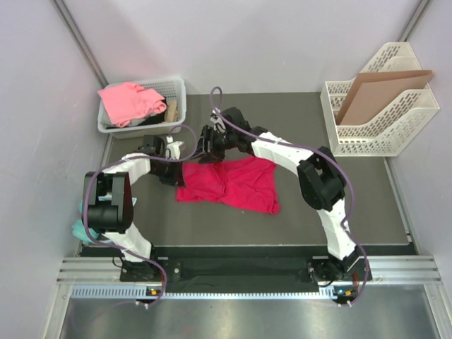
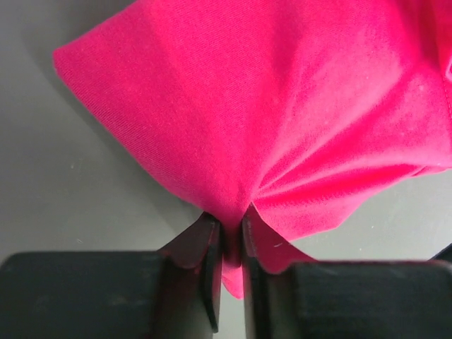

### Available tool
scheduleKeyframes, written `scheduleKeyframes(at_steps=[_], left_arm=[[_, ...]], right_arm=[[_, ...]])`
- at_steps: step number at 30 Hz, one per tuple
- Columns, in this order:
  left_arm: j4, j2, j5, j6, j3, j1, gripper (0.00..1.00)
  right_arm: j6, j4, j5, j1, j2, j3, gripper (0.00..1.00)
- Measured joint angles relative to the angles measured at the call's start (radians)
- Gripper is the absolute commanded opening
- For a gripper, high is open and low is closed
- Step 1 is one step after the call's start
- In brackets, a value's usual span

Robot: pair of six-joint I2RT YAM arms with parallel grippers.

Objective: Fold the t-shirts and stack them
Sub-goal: Fold the folded rectangular tshirt in 1/3 of the way

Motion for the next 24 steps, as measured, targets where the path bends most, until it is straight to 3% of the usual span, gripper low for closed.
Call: scheduleKeyframes(at_steps=[2, 3, 4, 9, 17, 24], left_arm=[[0.000, -0.002, 0.003, 0.005, 0.000, 0.001, 0.41], [-0.001, -0.002, 0.004, 0.008, 0.000, 0.001, 0.55], [-0.003, -0.003, 0.004, 0.013, 0.000, 0.002, 0.57], [-0.025, -0.015, 0.006, 0.019, 0.000, 0.010, 0.55], [-0.039, -0.020, 0.011, 0.028, 0.000, 0.013, 0.40], [-0.039, -0.020, 0.011, 0.029, 0.000, 0.013, 0.34]], right_arm=[[0.008, 0.015, -0.011, -0.002, 0.029, 0.000, 0.53], [0.009, 0.015, -0.013, -0.004, 0.043, 0.000, 0.52], [0.009, 0.014, -0.014, -0.008, 0.061, -0.001, 0.52], [-0.005, -0.012, -0.008, -0.043, 0.100, -0.048, 0.52], [-0.084, -0.086, 0.035, -0.116, 0.102, -0.056, 0.51], [-0.150, -0.148, 0.068, -0.142, 0.105, -0.052, 0.51]])
